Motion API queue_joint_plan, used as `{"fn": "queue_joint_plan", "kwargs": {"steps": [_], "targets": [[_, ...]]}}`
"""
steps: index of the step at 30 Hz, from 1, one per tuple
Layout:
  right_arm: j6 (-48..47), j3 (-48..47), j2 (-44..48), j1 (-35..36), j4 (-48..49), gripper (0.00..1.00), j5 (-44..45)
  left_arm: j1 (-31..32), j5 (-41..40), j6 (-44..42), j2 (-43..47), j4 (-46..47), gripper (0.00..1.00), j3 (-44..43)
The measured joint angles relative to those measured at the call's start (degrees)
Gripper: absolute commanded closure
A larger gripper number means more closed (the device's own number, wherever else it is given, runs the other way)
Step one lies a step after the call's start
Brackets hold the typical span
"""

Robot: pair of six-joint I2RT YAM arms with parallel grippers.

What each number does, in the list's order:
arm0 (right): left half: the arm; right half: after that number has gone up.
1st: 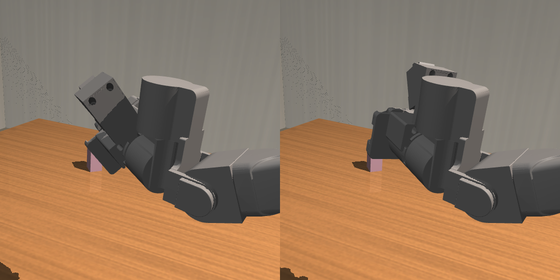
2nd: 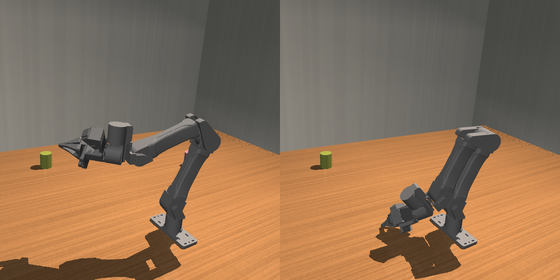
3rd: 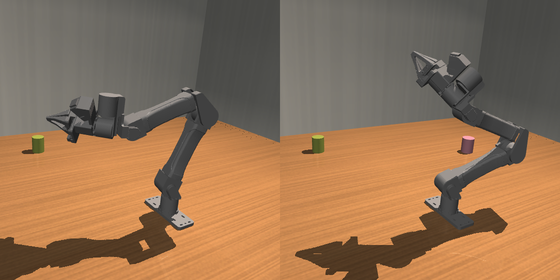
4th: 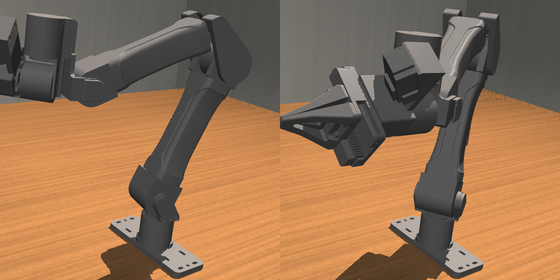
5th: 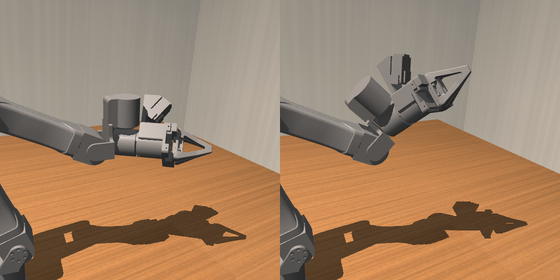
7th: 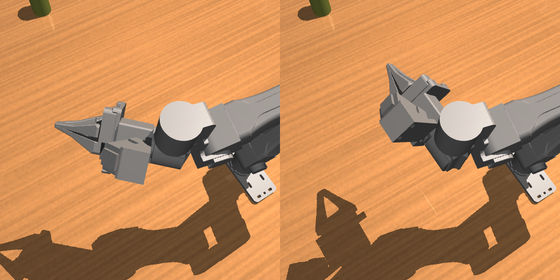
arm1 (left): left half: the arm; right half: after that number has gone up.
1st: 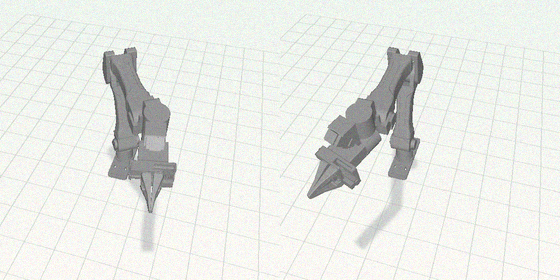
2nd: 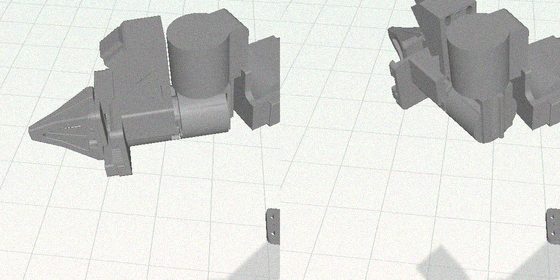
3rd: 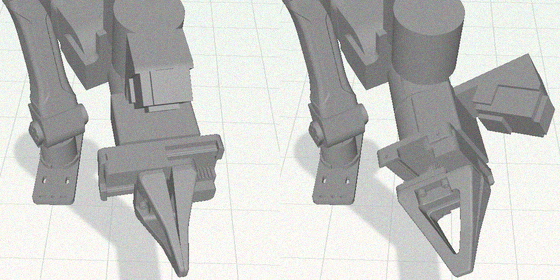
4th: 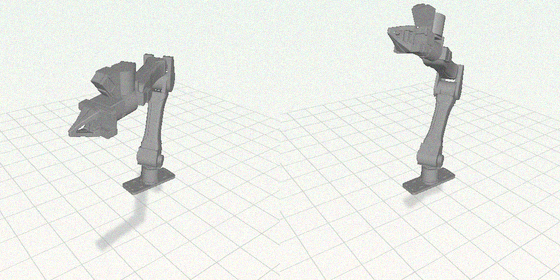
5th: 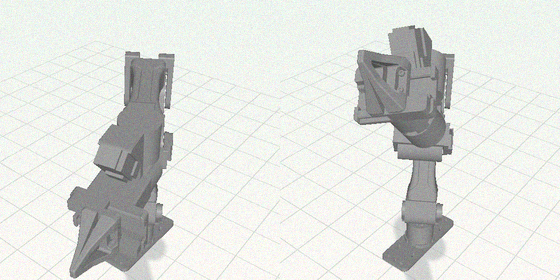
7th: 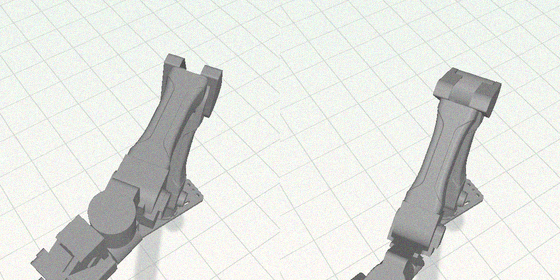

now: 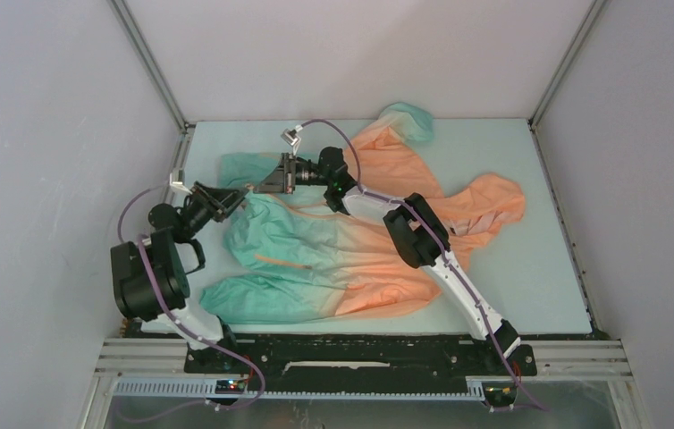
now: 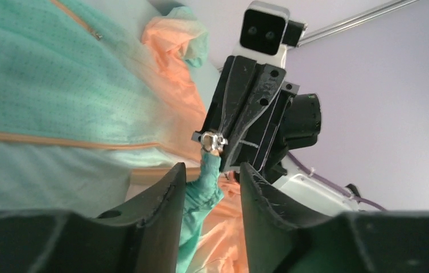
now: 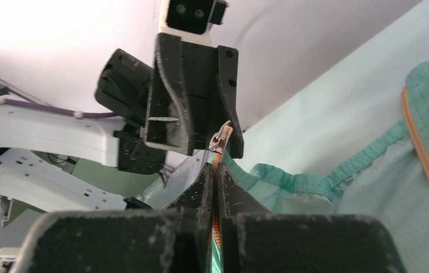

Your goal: Zip up the jacket

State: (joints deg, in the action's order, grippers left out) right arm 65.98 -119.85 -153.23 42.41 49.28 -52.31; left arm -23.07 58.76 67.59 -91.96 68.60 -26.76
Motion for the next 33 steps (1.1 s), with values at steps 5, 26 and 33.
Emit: {"fn": "queue_joint_plan", "kwargs": {"steps": [5, 26, 33], "targets": [[-4.5, 0.0, 0.0, 0.1, -3.3, 1.00, -1.1, -1.5, -6.3, -15.3, 14.5, -28.7, 0.39, 0.8], [-28.5, 1.6, 2.9, 3.2, -21.3, 1.00, -6.4, -1.4, -39.0, -37.9, 16.2, -78.8, 0.42, -21.5], [-29.7, 1.6, 2.9, 3.2, -22.6, 1.00, -7.6, 3.1, -47.3, -44.7, -6.3, -83.6, 0.43, -39.9]]}}
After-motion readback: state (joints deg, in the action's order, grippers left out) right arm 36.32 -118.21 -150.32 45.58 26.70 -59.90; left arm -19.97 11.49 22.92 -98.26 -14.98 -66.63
